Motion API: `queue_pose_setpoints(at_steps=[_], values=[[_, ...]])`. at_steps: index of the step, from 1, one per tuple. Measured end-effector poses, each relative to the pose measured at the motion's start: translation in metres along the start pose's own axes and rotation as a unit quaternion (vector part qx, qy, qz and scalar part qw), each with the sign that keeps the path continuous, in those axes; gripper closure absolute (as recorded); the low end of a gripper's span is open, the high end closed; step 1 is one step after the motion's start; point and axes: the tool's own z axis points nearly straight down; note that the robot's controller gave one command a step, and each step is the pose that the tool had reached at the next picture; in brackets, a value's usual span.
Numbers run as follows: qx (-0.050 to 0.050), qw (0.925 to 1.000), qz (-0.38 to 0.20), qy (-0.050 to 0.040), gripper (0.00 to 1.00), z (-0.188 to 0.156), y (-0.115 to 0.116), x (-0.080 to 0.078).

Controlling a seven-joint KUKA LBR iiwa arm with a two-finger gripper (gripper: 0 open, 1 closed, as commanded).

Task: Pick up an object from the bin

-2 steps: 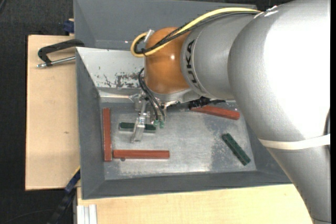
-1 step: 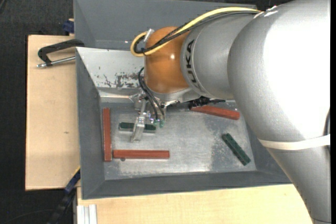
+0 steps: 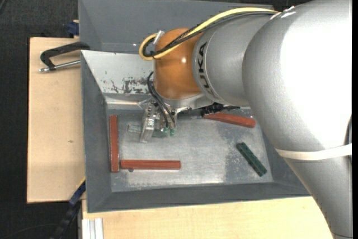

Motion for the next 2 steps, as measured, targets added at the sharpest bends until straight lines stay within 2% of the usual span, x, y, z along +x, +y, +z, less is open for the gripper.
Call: queue_pose_setpoints(at_steps=[1, 2], values=[[-0.001, 1.0000, 0.000, -0.0020, 1.00, -0.008, 0.001, -0.001], [-0.002, 1.0000, 0.000, -0.0059, 1.00, -0.095, 0.002, -0.004]])
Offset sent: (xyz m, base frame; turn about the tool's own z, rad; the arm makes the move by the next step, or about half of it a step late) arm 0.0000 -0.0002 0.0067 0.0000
